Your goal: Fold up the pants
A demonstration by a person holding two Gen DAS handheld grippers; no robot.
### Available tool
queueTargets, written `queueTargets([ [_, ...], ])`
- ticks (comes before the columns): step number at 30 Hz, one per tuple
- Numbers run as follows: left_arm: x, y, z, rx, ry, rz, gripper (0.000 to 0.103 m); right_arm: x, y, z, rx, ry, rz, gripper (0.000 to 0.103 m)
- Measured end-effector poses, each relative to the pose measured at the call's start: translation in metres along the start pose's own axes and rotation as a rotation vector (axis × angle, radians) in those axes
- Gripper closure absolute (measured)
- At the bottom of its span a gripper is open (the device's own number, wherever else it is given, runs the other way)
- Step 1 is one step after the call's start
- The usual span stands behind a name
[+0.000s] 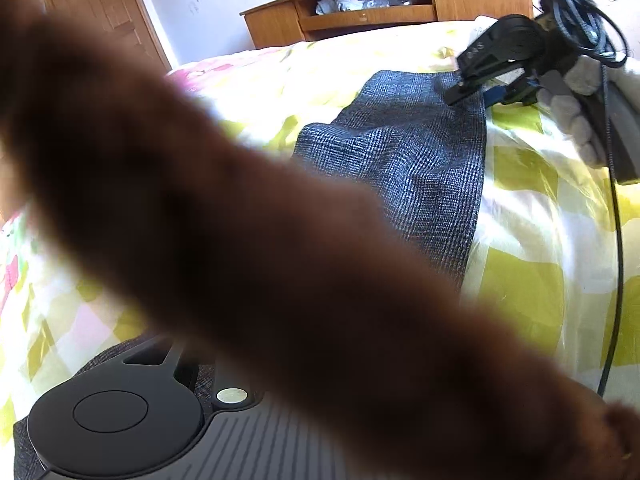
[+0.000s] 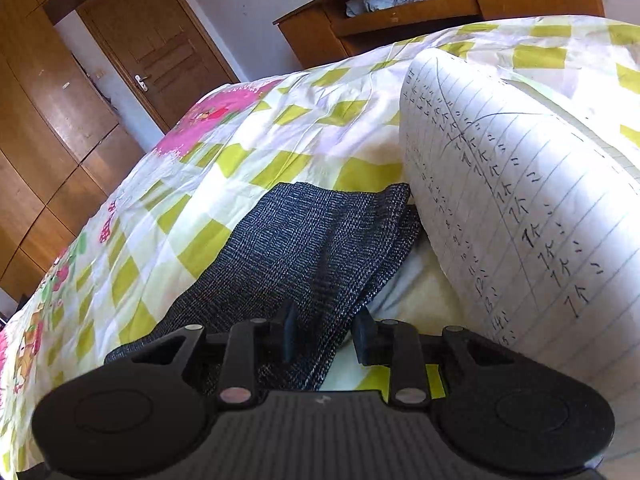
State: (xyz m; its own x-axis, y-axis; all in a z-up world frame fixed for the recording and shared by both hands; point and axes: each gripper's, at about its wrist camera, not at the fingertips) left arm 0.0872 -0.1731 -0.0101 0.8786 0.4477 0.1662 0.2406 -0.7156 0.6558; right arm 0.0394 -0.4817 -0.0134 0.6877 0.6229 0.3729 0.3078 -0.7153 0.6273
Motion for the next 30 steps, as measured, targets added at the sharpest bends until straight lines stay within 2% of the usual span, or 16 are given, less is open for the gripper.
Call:
queueTargets([
  [2, -0.001, 0.001, 0.001, 0.001, 0.001, -0.005, 0.069, -0.003, 0.010, 0.009, 0.032, 0.010, 0.048, 0.080],
  [4, -0.001, 0.003, 0.000, -0.007, -0.005, -0.016, 0.069, -0.005, 0.020, 0.000, 0.024, 0.087, 0.094, 0.080],
  [6, -0.002, 0.003, -0.005, -0.031, -0.021, -0.031, 0.069, 0.000, 0.024, -0.031, -0.082, 0.157, 0.067, 0.081],
  [8, -0.003, 0.002, -0.006, -0.046, -0.032, -0.061, 0.069, -0.002, 0.018, -0.054, -0.164, 0.184, 0.069, 0.081],
  [10, -0.004, 0.000, 0.000, -0.038, -0.054, -0.113, 0.070, 0.001, 0.007, -0.059, -0.208, 0.161, 0.032, 0.080],
  [13, -0.008, 0.000, 0.004, -0.040, -0.050, -0.107, 0.070, 0.015, -0.003, -0.037, -0.093, 0.127, -0.038, 0.077],
  [15, -0.006, 0.002, 0.001, -0.043, -0.057, -0.114, 0.069, 0.023, -0.004, -0.026, -0.072, 0.096, -0.060, 0.072],
  [16, -0.005, 0.003, 0.000, -0.047, -0.072, -0.121, 0.069, 0.025, -0.003, -0.020, -0.067, 0.076, -0.048, 0.064],
  [17, -0.004, 0.004, 0.000, -0.046, -0.090, -0.125, 0.069, 0.024, -0.001, -0.012, -0.049, 0.061, -0.025, 0.063],
  [18, -0.006, 0.005, 0.001, -0.041, -0.094, -0.124, 0.069, 0.021, 0.001, -0.007, -0.033, 0.050, 0.008, 0.065],
  [19, -0.008, 0.005, 0.002, -0.041, -0.086, -0.120, 0.069, 0.018, 0.004, -0.004, -0.017, 0.048, 0.050, 0.079],
  [20, -0.009, 0.004, 0.002, -0.046, -0.081, -0.115, 0.069, 0.013, 0.008, -0.006, -0.009, 0.068, 0.088, 0.080],
  [24, -0.001, 0.000, -0.011, -0.106, -0.084, -0.193, 0.068, 0.008, 0.021, -0.054, -0.168, 0.138, 0.093, 0.080],
  [26, 0.004, -0.004, -0.010, -0.100, -0.091, -0.234, 0.060, 0.011, 0.022, -0.064, -0.227, 0.091, 0.071, 0.081],
  [28, 0.004, -0.007, -0.003, -0.058, -0.135, -0.266, 0.060, 0.014, 0.022, -0.066, -0.220, 0.040, 0.066, 0.080],
  [30, -0.002, -0.010, -0.006, -0.074, -0.132, -0.238, 0.060, 0.026, 0.020, -0.084, -0.258, 0.076, 0.029, 0.080],
])
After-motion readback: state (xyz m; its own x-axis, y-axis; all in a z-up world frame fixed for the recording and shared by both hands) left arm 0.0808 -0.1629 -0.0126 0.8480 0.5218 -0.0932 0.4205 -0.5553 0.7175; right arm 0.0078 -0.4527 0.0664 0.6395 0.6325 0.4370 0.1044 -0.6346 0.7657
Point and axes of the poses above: each gripper's, at about its wrist camera, not at the fingertips, and z roughly the way its jaws point, x to its left, y to its top, and after that the axes turned 6 degrees about -y, right-handed
